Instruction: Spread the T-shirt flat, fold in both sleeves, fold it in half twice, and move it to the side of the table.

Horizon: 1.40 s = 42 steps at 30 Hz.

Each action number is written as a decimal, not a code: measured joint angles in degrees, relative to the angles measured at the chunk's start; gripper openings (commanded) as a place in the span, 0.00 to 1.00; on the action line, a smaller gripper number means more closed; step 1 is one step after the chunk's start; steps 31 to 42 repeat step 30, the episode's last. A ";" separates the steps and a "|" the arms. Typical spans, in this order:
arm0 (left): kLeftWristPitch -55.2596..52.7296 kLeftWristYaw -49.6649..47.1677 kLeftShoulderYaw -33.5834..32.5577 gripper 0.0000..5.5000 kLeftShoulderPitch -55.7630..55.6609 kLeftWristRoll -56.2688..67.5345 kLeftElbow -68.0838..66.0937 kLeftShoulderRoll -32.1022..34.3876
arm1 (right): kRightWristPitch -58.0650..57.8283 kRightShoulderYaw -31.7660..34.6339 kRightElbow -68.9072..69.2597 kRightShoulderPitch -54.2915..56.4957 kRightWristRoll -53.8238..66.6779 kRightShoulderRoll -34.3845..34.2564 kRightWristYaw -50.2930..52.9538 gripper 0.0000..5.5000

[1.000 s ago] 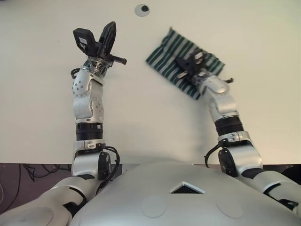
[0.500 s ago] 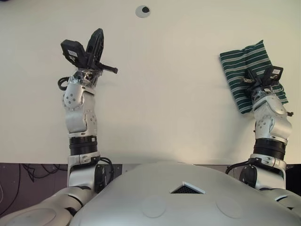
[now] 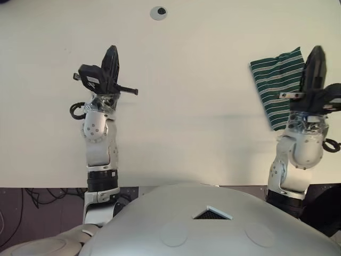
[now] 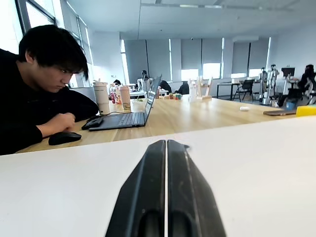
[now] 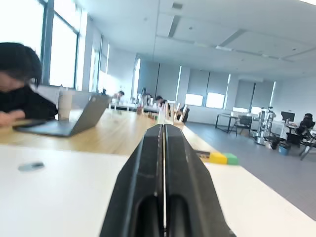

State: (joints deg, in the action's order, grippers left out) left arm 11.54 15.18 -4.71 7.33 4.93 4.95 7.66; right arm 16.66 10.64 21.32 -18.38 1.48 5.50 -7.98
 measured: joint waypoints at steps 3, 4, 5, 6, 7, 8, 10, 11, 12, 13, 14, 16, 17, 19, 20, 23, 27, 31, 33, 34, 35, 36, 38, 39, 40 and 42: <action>2.01 0.00 -0.02 0.00 2.74 -2.17 0.67 1.77 | 0.64 -0.24 -0.47 -1.79 -1.89 0.03 0.02 0.00; 2.45 -0.05 -0.02 0.00 4.07 -2.67 1.66 2.16 | 0.44 -0.80 -0.21 -2.80 -2.21 0.04 -0.17 0.00; 2.52 -0.07 -0.18 0.00 5.58 -2.71 3.10 2.86 | -0.23 -1.65 0.43 -4.34 -3.46 0.04 -0.36 0.00; 2.44 -0.09 -0.42 0.00 7.02 -2.70 4.87 3.39 | -1.24 -2.18 1.46 -6.00 -4.30 0.02 -0.57 0.00; 2.17 -0.12 -0.69 0.00 8.10 -2.73 6.28 3.61 | -2.26 -2.30 2.65 -7.35 -4.34 0.03 -0.63 0.00; 1.14 -0.12 -0.73 0.00 9.15 -2.79 8.21 3.86 | -3.78 -2.37 4.73 -9.18 -4.29 0.01 -0.76 0.00; -1.42 -0.10 -0.81 0.00 10.47 -3.33 11.31 4.67 | -6.57 -2.45 8.73 -12.64 -4.19 -0.06 -1.22 0.00; -3.21 -0.07 -1.19 0.00 11.05 -3.32 13.05 5.55 | -8.47 -2.68 11.52 -14.36 -4.12 -0.05 -1.39 0.00; -4.65 -0.04 -1.55 0.00 11.33 -3.31 14.25 5.97 | -9.89 -2.96 13.39 -15.16 -4.03 -0.06 -1.64 0.00; -6.43 0.00 -2.05 0.00 11.98 -3.32 15.54 6.38 | -11.81 -3.81 15.62 -15.87 -3.80 -0.03 -1.87 0.00; -7.27 0.03 -2.28 0.00 12.41 -3.35 15.86 6.87 | -12.96 -4.36 16.61 -16.12 -3.79 -0.06 -2.02 0.00; -9.24 0.26 -2.38 0.00 12.91 -3.98 15.93 8.35 | -15.93 -5.29 18.52 -16.88 -3.82 -0.10 -2.13 0.00; -9.79 0.43 -2.25 0.00 12.88 -4.48 16.03 8.53 | -17.27 -5.72 18.96 -17.29 -3.89 -0.11 -2.08 0.00; -10.97 0.63 -1.50 0.00 12.86 -4.94 16.72 9.24 | -18.63 -5.89 19.61 -18.12 -4.45 -0.03 -1.90 0.00; -11.63 0.81 -0.98 0.00 12.87 -4.95 17.44 9.36 | -18.73 -5.73 19.78 -18.58 -4.57 0.05 -1.88 0.00; -13.91 0.86 0.16 0.00 12.90 -4.88 19.43 8.78 | -19.52 -4.20 19.78 -18.32 -5.61 0.94 -1.88 0.00; -15.88 -1.62 0.68 0.00 12.83 -5.06 20.10 6.81 | -19.63 -4.07 16.81 -14.52 -7.08 2.54 -1.95 0.00; -16.30 -3.62 1.18 0.00 13.39 -6.46 20.37 5.42 | -20.53 -3.99 13.74 -10.21 -8.15 4.61 -2.48 0.00; -16.30 -3.62 1.18 0.00 13.39 -6.46 20.37 5.42 | -20.53 -3.99 13.74 -10.21 -8.15 4.61 -2.48 0.00; -16.30 -3.62 1.18 0.00 13.39 -6.46 20.37 5.42 | -20.53 -3.99 13.74 -10.21 -8.15 4.61 -2.48 0.00; -16.30 -3.62 1.18 0.00 13.39 -6.46 20.37 5.42 | -20.53 -3.99 13.74 -10.21 -8.15 4.61 -2.48 0.00; -16.30 -3.62 1.18 0.00 13.39 -6.46 20.37 5.42 | -20.53 -3.99 13.74 -10.21 -8.15 4.61 -2.48 0.00; -16.30 -3.62 1.18 0.00 13.39 -6.46 20.37 5.42 | -20.53 -3.99 13.74 -10.21 -8.15 4.61 -2.48 0.00; -16.30 -3.62 1.18 0.00 13.39 -6.46 20.37 5.42 | -20.53 -3.99 13.74 -10.21 -8.15 4.61 -2.48 0.00; -16.30 -3.62 1.18 0.00 13.39 -6.46 20.37 5.42 | -20.53 -3.99 13.74 -10.21 -8.15 4.61 -2.48 0.00; -16.30 -3.62 1.18 0.00 13.39 -6.46 20.37 5.42 | -20.53 -3.99 13.74 -10.21 -8.15 4.61 -2.48 0.00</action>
